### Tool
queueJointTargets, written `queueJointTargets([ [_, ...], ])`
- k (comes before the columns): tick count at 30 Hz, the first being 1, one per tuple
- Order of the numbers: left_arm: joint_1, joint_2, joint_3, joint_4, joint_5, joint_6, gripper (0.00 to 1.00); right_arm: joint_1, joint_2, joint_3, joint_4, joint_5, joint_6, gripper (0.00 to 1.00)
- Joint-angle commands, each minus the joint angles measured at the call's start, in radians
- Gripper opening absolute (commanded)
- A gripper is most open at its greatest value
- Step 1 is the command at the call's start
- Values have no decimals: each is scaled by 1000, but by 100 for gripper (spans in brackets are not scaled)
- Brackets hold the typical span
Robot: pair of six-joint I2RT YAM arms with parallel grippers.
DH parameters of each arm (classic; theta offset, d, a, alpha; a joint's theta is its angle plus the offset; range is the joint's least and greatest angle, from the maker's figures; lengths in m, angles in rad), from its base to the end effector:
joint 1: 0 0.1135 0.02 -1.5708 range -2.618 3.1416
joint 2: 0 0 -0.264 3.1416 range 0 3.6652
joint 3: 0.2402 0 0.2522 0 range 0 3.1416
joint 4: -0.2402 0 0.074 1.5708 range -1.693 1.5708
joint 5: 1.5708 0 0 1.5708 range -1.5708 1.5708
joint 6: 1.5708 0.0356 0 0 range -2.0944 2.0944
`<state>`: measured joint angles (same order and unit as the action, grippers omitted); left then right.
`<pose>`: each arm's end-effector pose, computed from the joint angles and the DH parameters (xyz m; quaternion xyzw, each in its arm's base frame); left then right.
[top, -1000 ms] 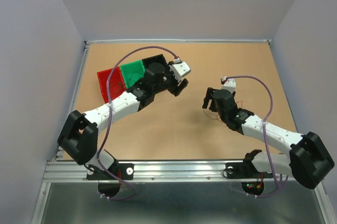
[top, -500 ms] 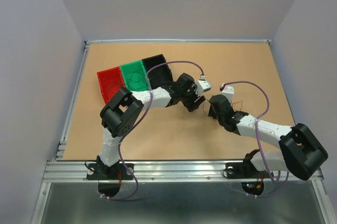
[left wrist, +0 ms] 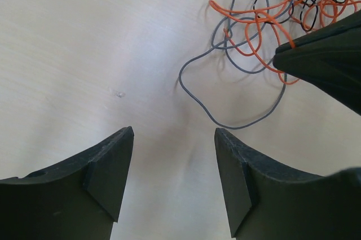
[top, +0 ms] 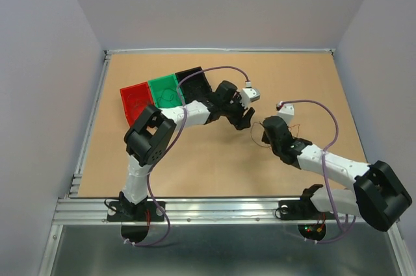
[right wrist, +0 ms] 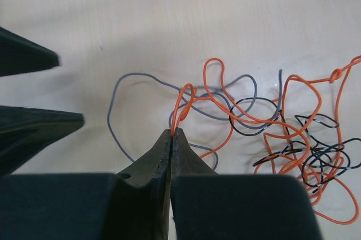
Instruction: Untangle the cables
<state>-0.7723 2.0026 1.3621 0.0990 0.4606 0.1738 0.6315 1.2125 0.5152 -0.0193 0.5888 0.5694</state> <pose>0.3138 -0.3278 0.2004 0.4861 0.7032 -0.3312 0.3994 0.1988 0.1209 0.1814 0.0931 0.8743 0.0061 0.4763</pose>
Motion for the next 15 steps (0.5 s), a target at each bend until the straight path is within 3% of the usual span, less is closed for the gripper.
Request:
queueJointTargets([
  [1, -7, 50, 75, 10, 67, -40, 68, -3, -113, -35, 33, 48, 12, 0],
  [12, -41, 107, 144, -4, 121, -68, 66, -1, -140, -52, 33, 65, 23, 1],
  [15, -38, 85, 105, 45, 122, -85, 66, -3, -140, -52, 33, 65, 24, 0],
])
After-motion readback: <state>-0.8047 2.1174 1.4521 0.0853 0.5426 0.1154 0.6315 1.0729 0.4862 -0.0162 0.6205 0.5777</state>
